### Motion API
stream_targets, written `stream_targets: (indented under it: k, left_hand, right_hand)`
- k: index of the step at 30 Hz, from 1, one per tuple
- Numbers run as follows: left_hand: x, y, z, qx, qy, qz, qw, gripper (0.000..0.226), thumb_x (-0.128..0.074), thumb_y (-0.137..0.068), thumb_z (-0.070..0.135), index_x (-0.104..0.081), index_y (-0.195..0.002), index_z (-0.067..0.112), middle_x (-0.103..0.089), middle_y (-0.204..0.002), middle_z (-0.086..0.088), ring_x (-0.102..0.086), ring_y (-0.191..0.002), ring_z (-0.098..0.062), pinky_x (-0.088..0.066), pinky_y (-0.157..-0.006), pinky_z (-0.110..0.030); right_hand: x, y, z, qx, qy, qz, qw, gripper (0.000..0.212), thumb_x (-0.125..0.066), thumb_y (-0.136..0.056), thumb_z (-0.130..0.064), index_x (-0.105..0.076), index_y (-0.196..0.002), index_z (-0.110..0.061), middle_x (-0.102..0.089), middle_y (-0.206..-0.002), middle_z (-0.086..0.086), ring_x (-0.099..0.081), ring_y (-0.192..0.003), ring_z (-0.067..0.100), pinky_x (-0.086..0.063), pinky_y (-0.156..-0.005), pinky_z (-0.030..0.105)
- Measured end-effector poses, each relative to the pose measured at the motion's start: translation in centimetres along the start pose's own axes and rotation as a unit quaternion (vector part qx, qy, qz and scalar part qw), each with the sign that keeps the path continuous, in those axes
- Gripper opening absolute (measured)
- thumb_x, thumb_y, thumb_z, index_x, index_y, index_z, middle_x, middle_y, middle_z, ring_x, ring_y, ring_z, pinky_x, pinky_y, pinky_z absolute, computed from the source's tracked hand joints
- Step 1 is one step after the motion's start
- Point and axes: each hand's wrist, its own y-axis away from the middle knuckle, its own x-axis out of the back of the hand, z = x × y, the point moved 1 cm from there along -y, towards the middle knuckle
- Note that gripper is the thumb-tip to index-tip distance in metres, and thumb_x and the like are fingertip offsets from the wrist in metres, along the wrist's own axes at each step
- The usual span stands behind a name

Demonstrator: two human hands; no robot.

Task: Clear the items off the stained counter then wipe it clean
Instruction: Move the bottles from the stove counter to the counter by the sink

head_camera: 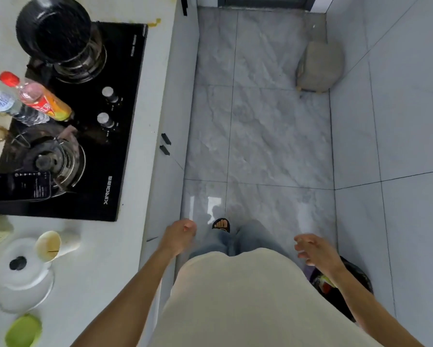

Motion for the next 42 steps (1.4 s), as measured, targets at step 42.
stream_targets:
  k: [42]
  left_hand:
    - [31.6, -31.4, 39.8, 0.067, 0.130, 0.001, 0.989, 0.032, -0.048, -0.112, 0.024, -0.071, -0.124, 0.006, -0.074, -0.123, -0.013, -0.071, -0.114, -0.034, -0.054, -0.105, -0.043]
  right_hand:
    - [10.9, -30.9, -57.1, 0.056, 0.135, -0.019, 0.989, 0.013, -0.060, -0.104, -0.022, -0.072, -0.107, -0.020, -0.077, -0.096, 0.006, -0.070, -0.083, 0.023, -0.050, -0.069, 0.032]
